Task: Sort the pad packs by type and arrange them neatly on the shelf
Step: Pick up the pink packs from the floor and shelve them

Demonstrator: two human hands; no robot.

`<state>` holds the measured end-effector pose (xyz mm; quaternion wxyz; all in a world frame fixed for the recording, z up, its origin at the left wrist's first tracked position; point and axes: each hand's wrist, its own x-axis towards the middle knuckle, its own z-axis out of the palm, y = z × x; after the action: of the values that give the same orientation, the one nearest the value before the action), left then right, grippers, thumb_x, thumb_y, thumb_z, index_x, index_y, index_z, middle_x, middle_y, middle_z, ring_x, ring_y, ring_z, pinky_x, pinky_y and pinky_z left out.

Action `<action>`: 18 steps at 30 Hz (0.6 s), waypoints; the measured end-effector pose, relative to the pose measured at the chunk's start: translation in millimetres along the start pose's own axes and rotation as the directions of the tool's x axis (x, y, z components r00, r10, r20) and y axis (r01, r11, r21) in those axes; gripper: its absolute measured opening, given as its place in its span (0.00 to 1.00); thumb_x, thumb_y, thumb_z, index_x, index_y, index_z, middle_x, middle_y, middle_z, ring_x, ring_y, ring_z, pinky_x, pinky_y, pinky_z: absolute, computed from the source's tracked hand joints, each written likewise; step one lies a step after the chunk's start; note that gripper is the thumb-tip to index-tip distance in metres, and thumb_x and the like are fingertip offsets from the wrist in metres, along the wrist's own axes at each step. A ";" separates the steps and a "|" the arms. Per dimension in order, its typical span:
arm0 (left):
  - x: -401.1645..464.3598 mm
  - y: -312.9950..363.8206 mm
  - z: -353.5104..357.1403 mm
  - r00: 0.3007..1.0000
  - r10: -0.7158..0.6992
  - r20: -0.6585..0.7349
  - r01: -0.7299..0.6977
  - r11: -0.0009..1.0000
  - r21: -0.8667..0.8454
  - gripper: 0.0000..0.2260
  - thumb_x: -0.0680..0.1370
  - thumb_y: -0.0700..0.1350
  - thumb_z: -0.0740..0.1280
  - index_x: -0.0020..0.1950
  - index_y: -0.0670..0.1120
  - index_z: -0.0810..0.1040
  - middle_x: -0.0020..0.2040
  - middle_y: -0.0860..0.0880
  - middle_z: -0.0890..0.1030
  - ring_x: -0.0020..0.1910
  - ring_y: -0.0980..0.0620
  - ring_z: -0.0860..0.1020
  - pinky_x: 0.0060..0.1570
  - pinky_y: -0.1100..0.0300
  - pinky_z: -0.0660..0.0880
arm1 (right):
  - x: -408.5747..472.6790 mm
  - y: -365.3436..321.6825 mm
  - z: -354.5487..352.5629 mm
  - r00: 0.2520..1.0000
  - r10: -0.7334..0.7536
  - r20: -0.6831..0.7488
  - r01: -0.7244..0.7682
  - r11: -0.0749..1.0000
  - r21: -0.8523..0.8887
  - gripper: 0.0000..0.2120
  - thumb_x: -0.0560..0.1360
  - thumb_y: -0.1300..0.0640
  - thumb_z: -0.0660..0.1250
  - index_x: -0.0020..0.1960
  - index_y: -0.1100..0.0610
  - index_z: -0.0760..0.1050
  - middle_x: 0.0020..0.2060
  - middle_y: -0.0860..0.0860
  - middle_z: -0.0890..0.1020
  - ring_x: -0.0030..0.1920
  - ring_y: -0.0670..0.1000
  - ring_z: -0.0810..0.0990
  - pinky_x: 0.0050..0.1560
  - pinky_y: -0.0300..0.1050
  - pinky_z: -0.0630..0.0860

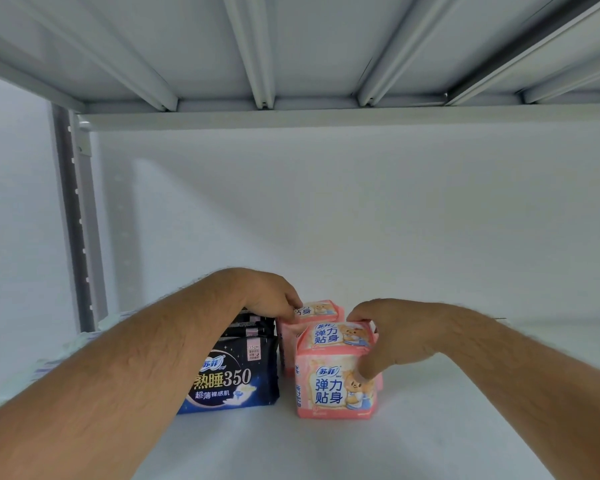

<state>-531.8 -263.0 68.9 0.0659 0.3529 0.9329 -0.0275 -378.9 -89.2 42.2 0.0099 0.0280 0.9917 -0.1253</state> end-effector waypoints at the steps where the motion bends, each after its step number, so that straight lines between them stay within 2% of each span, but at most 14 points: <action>1: -0.1 -0.7 -0.1 1.000 0.000 0.000 0.000 1.000 0.004 0.23 0.80 0.56 0.64 0.74 0.55 0.69 0.73 0.54 0.70 0.68 0.53 0.69 0.65 0.55 0.63 | 1.6 -1.7 1.5 1.000 -0.006 -0.006 0.006 1.000 0.003 0.29 0.67 0.47 0.80 0.65 0.47 0.73 0.54 0.39 0.77 0.55 0.44 0.78 0.53 0.38 0.76; 4: 1.4 -0.9 1.4 1.000 0.006 -0.005 -0.006 1.000 -0.002 0.22 0.80 0.54 0.64 0.74 0.56 0.69 0.73 0.54 0.69 0.64 0.54 0.70 0.61 0.58 0.64 | 5.8 -6.8 7.3 0.999 -0.026 -0.040 0.027 0.999 0.036 0.34 0.68 0.47 0.80 0.70 0.48 0.71 0.58 0.40 0.74 0.54 0.43 0.78 0.51 0.36 0.75; 7: 4.2 -0.8 4.4 1.000 0.003 -0.008 -0.003 1.000 -0.016 0.22 0.80 0.53 0.64 0.75 0.56 0.69 0.73 0.54 0.69 0.67 0.54 0.69 0.64 0.56 0.65 | 9.9 -7.6 12.9 0.997 -0.036 -0.072 0.039 0.998 0.044 0.38 0.67 0.45 0.80 0.73 0.50 0.69 0.64 0.43 0.72 0.58 0.47 0.78 0.61 0.43 0.76; 11: 3.4 0.2 7.3 1.000 0.003 -0.015 -0.003 1.000 -0.019 0.22 0.81 0.53 0.63 0.75 0.56 0.68 0.73 0.54 0.70 0.69 0.53 0.69 0.67 0.55 0.65 | 7.7 -6.9 15.4 0.997 -0.032 -0.071 0.035 0.999 0.032 0.39 0.69 0.42 0.78 0.75 0.49 0.67 0.67 0.43 0.71 0.56 0.45 0.74 0.58 0.39 0.72; 14: 1.1 1.2 8.3 1.000 0.007 -0.021 -0.008 1.000 -0.018 0.22 0.81 0.53 0.62 0.75 0.56 0.67 0.74 0.53 0.69 0.70 0.53 0.68 0.67 0.55 0.63 | 6.1 -7.4 17.4 0.998 -0.031 -0.061 0.032 0.999 0.021 0.40 0.71 0.40 0.75 0.77 0.49 0.64 0.71 0.43 0.71 0.61 0.46 0.74 0.64 0.41 0.70; 16: -0.7 1.4 8.4 0.999 0.005 -0.036 -0.006 1.000 -0.026 0.21 0.82 0.52 0.61 0.75 0.56 0.67 0.75 0.53 0.68 0.71 0.53 0.67 0.68 0.55 0.62 | 4.1 -7.5 18.9 0.998 -0.021 -0.055 0.023 0.999 0.030 0.39 0.71 0.40 0.75 0.77 0.48 0.64 0.70 0.42 0.72 0.65 0.47 0.73 0.65 0.42 0.71; 18: -4.3 0.8 8.3 0.998 -0.004 -0.064 0.000 0.998 -0.061 0.21 0.81 0.51 0.61 0.76 0.56 0.67 0.76 0.52 0.66 0.73 0.52 0.65 0.69 0.55 0.61 | -2.1 -8.2 18.6 0.999 -0.020 -0.037 0.022 0.998 0.064 0.35 0.72 0.42 0.76 0.75 0.46 0.67 0.66 0.40 0.75 0.63 0.45 0.74 0.59 0.37 0.71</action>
<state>-527.2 -266.0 61.3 0.0467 0.3503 0.9354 0.0123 -377.1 -101.9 26.3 -0.0104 0.0203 0.9874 -0.1569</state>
